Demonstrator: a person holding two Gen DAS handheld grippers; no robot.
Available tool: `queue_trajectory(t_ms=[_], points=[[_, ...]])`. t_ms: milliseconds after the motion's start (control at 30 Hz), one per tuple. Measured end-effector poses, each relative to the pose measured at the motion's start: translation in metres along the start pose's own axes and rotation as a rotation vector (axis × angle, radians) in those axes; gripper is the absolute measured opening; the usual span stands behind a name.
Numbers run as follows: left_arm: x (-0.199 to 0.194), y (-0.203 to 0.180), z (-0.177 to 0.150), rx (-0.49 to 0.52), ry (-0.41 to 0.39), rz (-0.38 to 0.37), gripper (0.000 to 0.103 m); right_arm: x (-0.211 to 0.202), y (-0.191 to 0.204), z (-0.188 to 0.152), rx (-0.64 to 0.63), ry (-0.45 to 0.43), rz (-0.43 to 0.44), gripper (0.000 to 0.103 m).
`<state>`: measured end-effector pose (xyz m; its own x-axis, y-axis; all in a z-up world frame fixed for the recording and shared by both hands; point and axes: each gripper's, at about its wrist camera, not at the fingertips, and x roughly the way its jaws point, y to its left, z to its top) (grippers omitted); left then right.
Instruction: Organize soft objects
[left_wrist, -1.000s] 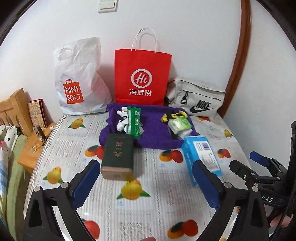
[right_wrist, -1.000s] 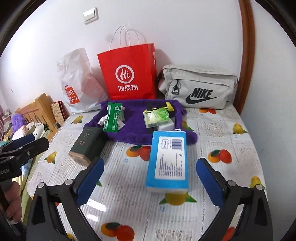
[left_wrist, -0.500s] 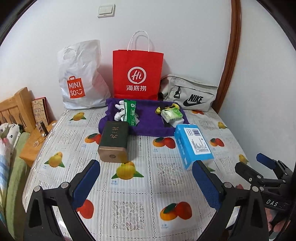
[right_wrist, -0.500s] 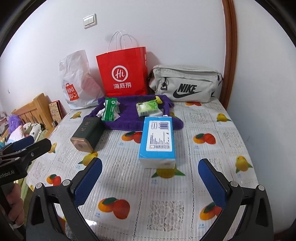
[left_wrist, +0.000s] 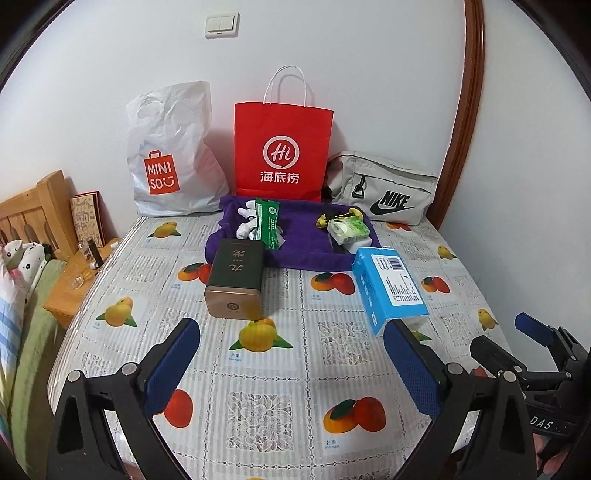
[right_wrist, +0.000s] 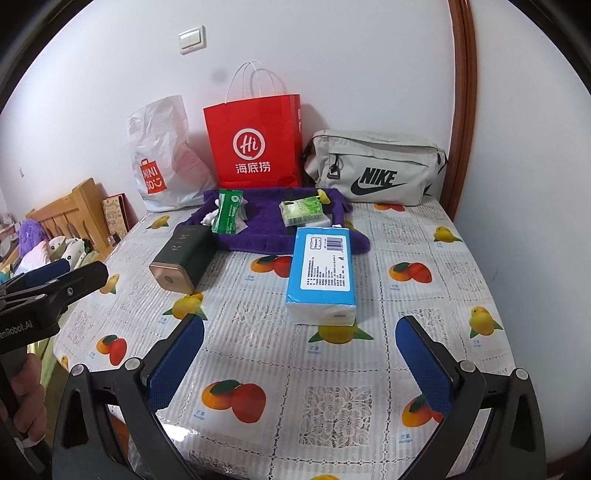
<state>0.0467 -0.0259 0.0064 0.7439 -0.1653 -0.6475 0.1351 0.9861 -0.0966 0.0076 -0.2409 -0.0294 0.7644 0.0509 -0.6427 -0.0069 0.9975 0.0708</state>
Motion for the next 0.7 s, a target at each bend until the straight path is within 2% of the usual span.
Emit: queue_trajectory(t_ms=[700], points=[[0.001,0.0042,-0.0043,-0.011,0.005,0.006,0.101,-0.0005,0.005,0.0001,-0.011,0.001,0.002,0.102]])
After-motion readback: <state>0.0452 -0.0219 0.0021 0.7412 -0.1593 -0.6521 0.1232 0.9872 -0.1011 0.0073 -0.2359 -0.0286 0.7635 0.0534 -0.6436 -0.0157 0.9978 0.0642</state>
